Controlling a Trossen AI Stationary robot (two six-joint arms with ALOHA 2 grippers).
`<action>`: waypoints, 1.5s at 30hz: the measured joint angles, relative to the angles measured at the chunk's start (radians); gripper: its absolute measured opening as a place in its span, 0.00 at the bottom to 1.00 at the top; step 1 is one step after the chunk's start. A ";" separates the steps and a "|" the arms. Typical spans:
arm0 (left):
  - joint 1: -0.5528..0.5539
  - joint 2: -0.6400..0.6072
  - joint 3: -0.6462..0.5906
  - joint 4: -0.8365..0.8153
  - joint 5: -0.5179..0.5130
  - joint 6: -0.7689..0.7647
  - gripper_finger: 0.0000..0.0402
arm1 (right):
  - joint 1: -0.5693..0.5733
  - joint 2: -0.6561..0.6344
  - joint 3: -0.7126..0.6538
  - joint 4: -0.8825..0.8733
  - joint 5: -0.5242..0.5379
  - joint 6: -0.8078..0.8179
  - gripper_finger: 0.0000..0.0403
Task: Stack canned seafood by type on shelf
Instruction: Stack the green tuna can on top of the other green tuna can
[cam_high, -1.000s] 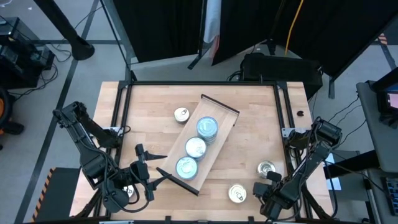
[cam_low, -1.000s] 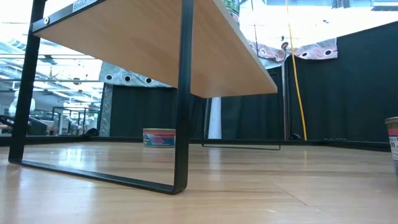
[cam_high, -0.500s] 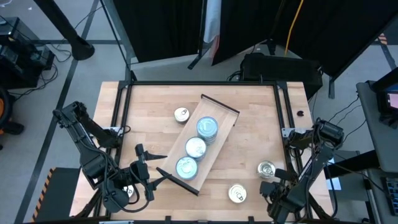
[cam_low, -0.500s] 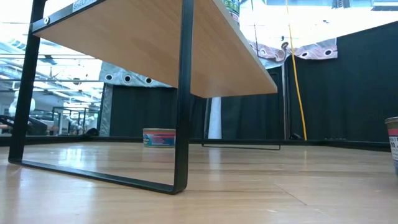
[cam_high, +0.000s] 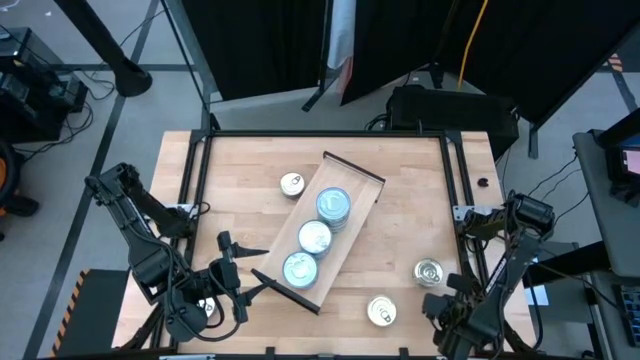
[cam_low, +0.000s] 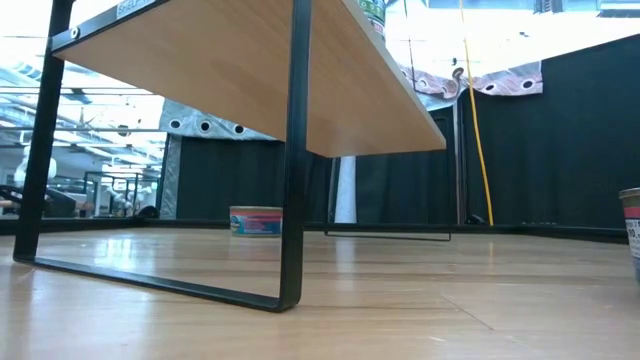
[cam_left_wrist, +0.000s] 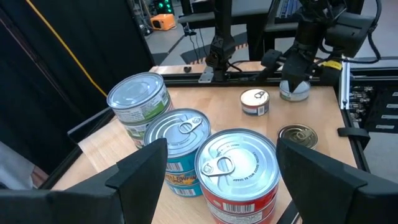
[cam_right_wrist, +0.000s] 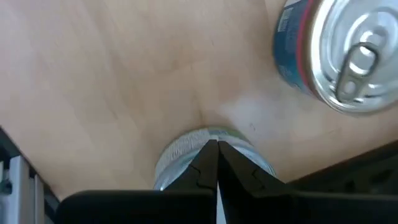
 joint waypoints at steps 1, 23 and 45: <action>0.000 0.000 0.000 0.000 0.000 0.000 0.75 | 0.000 -0.001 0.013 -0.018 0.003 0.002 0.00; 0.000 0.000 0.000 0.000 -0.006 0.000 0.75 | 0.020 -0.006 -0.050 0.100 0.037 0.044 0.00; -0.001 0.000 0.000 0.000 -0.006 0.000 0.75 | -0.026 0.016 -0.101 0.243 0.105 -0.034 0.00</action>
